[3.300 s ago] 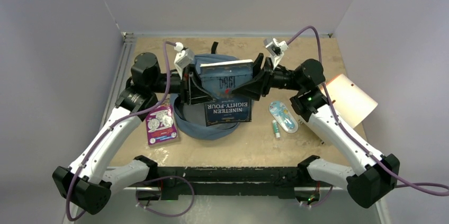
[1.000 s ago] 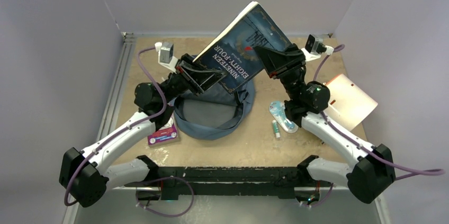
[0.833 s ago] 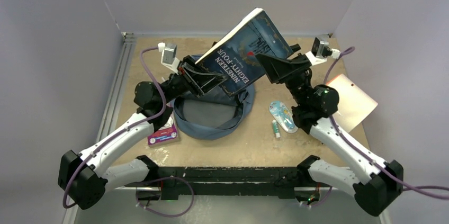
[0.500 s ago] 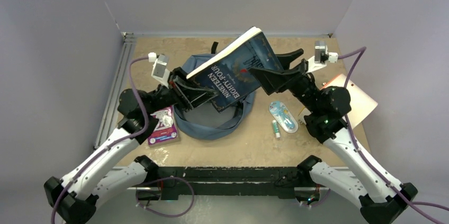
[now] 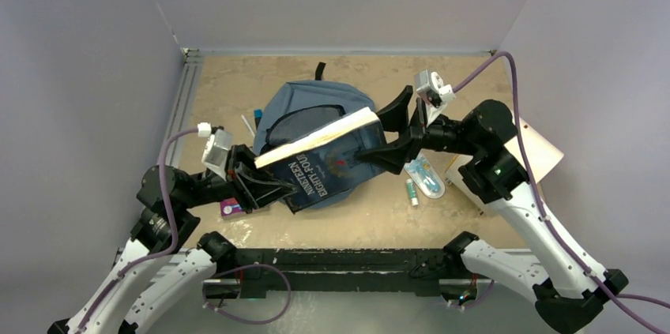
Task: Pack the student bag
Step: Pick up the book from the center of the board.
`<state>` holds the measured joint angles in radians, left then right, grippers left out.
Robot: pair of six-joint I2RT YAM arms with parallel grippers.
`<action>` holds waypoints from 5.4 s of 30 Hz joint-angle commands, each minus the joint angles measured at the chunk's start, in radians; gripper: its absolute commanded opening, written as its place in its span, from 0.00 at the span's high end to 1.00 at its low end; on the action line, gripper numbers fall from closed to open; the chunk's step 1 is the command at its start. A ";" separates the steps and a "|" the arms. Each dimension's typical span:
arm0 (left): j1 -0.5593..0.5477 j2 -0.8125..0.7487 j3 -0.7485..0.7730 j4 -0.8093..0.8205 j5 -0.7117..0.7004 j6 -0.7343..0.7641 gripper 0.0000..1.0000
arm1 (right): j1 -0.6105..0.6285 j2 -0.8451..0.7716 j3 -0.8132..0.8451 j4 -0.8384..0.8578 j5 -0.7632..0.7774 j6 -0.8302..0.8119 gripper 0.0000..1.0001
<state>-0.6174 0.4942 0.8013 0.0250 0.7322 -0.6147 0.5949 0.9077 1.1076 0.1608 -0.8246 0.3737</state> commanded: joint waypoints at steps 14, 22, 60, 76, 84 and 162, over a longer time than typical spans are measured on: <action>-0.007 0.004 0.040 0.018 -0.013 0.064 1.00 | -0.003 0.038 -0.004 -0.081 -0.221 -0.107 0.33; -0.007 -0.085 0.012 0.018 -0.145 0.062 1.00 | -0.002 0.006 -0.063 -0.013 0.048 -0.032 0.17; -0.008 -0.049 0.012 0.110 -0.225 0.050 0.79 | 0.000 0.108 -0.200 0.807 -0.221 0.491 1.00; -0.008 0.065 0.059 -0.075 -0.098 0.075 0.41 | 0.001 0.113 0.004 0.277 0.030 0.193 1.00; -0.007 0.062 0.084 -0.103 -0.155 0.104 0.41 | 0.002 0.138 0.107 0.007 0.125 0.035 1.00; -0.007 -0.042 0.177 -0.923 -1.197 -0.472 1.00 | 0.164 0.449 -0.047 0.054 0.620 -0.456 0.46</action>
<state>-0.6231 0.4797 0.8936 -0.9257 -0.3485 -0.9947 0.6693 1.3224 1.0512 0.0921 -0.1593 0.1173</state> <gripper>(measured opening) 0.197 0.536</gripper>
